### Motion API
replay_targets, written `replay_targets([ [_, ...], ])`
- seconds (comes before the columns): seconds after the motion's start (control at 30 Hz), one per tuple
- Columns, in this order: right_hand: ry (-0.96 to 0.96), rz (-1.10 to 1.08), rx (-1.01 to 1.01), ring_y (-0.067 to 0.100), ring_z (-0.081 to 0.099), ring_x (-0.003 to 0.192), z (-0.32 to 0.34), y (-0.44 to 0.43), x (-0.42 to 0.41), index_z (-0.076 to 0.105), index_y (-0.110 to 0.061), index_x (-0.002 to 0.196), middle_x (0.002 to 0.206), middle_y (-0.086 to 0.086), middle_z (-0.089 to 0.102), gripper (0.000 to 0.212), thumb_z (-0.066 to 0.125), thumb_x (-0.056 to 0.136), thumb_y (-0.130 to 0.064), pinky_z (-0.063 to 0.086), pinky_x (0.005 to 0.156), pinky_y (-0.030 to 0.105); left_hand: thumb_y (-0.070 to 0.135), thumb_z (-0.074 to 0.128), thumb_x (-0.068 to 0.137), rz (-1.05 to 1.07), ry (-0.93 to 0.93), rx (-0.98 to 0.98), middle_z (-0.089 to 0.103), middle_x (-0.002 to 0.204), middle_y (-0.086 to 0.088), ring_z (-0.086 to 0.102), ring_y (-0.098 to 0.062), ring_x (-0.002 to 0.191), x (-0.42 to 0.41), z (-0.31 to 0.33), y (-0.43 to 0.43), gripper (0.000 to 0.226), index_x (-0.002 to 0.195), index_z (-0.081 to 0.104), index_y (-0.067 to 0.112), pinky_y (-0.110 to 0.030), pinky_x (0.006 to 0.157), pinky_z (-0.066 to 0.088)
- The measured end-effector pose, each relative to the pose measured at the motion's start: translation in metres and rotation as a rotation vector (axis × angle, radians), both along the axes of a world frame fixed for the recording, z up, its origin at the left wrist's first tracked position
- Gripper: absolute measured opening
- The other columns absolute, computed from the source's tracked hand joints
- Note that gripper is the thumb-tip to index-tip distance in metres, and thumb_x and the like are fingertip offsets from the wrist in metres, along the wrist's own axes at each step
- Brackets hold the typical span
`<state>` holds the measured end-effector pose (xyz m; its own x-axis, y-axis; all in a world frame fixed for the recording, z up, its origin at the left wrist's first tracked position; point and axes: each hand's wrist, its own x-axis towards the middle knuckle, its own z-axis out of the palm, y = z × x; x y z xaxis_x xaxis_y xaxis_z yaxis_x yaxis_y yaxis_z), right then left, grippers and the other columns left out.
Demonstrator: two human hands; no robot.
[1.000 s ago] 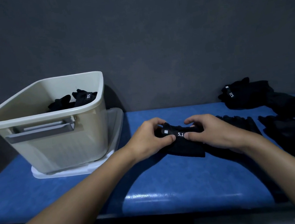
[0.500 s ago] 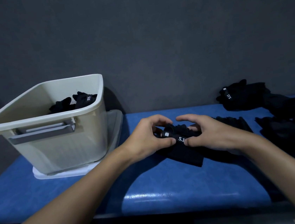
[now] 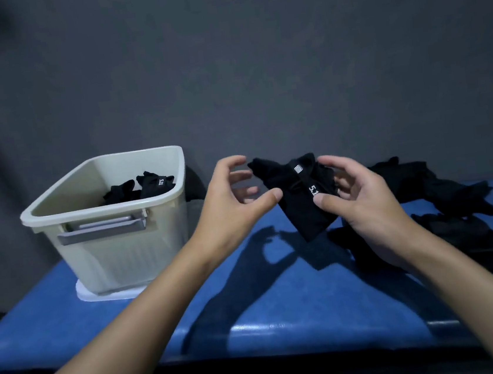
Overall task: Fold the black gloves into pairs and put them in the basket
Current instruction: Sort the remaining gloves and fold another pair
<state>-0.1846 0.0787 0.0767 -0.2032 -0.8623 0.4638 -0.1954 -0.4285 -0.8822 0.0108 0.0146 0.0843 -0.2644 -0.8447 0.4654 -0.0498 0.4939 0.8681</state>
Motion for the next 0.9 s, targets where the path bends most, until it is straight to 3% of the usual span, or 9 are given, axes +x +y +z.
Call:
replay_targets([
  [0.17,-0.049,0.105,-0.055,0.015,0.065,0.110,0.026,0.003,0.032,0.055,-0.015,0.129,0.118,0.003,0.067,0.052,0.066,0.084,0.009,0.052,0.096,0.030,0.006,0.077,0.085,-0.104,0.303,0.110,0.075,0.106,-0.012,0.073,-0.027,0.098,0.004,0.027,0.015,0.056,0.128,0.043,0.017,-0.048,0.089,0.058],
  [0.23,-0.015,0.132,-0.065,0.015,0.066,0.108,0.036,0.000,0.046,0.054,-0.018,0.128,0.116,0.001,0.067,0.051,0.065,0.085,0.008,0.053,0.093,0.031,0.004,0.074,0.086,-0.104,0.337,0.077,0.076,0.101,-0.011,0.072,-0.030,0.096,0.012,0.041,0.018,0.051,0.125,0.044,0.018,-0.047,0.082,0.059],
  [0.33,0.000,0.205,-0.047,0.016,0.067,0.104,0.054,-0.009,0.064,0.046,-0.022,0.133,0.118,0.005,0.066,0.060,0.066,0.085,0.007,0.055,0.086,0.031,0.004,0.074,0.086,-0.072,0.291,0.008,0.076,0.100,-0.012,0.071,-0.035,0.097,0.032,0.065,0.018,0.050,0.124,0.045,0.018,-0.042,0.080,0.057],
  [0.47,0.044,0.336,0.003,0.009,0.066,0.109,0.081,-0.028,0.087,0.032,-0.032,0.145,0.127,0.001,0.057,0.082,0.073,0.081,-0.002,0.053,0.085,0.021,0.004,0.074,0.086,-0.044,0.271,-0.022,0.077,0.097,-0.010,0.074,-0.026,0.089,0.066,0.089,0.007,0.047,0.119,0.047,0.023,-0.041,0.079,0.059],
  [0.6,0.113,0.387,-0.046,0.004,0.064,0.109,0.108,-0.053,0.117,0.039,-0.025,0.142,0.117,-0.003,0.065,0.074,0.077,0.079,-0.022,0.052,0.088,0.021,0.006,0.074,0.087,-0.021,0.233,-0.005,0.077,0.099,-0.010,0.075,-0.027,0.088,0.098,0.109,-0.011,0.049,0.124,0.046,0.021,-0.045,0.079,0.061],
  [0.77,0.250,0.358,-0.088,0.001,0.064,0.096,0.130,-0.088,0.148,0.052,-0.020,0.132,0.109,-0.005,0.064,0.053,0.072,0.084,-0.012,0.052,0.080,0.019,0.009,0.075,0.087,0.007,0.194,0.014,0.077,0.099,-0.010,0.075,-0.027,0.086,0.131,0.123,-0.038,0.049,0.125,0.046,0.023,-0.043,0.076,0.061],
  [0.9,0.335,0.358,-0.056,0.007,0.066,0.094,0.130,-0.114,0.161,0.052,-0.021,0.129,0.112,0.002,0.066,0.054,0.074,0.082,-0.008,0.055,0.078,0.023,0.012,0.071,0.090,0.032,0.086,0.008,0.077,0.098,-0.007,0.075,-0.024,0.084,0.158,0.119,-0.060,0.047,0.127,0.044,0.022,-0.039,0.072,0.061],
])
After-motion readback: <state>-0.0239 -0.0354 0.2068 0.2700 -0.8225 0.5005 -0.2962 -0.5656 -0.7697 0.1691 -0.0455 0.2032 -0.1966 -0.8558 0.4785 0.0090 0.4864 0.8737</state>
